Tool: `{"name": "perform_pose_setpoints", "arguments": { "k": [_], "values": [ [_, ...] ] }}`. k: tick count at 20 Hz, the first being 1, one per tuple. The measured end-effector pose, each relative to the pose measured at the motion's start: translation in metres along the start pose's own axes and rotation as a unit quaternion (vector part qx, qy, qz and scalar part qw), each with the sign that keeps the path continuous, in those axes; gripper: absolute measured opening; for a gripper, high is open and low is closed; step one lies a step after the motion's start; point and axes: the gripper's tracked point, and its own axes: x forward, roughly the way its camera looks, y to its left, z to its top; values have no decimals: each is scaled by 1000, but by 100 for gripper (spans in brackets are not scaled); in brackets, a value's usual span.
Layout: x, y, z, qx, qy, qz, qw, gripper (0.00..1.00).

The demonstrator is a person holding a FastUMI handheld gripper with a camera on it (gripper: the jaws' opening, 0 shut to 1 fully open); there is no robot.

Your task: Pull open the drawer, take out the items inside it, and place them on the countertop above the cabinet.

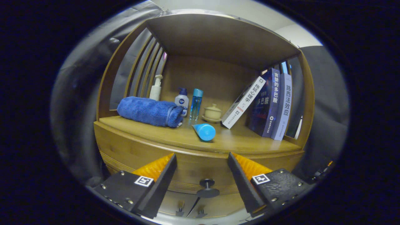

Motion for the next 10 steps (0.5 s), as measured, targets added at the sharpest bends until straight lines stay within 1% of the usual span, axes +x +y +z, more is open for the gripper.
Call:
{"name": "perform_pose_setpoints", "arguments": {
  "k": [4,5,7,10],
  "values": [
    [-1,3,-9,5,20,2,1000,99],
    [-5,7,-12,17,26,10,999,98],
    [-14,5,-7,38,21,14,999,98],
    [-29,-6,5,47,0,17,999,99]
  ]
}}
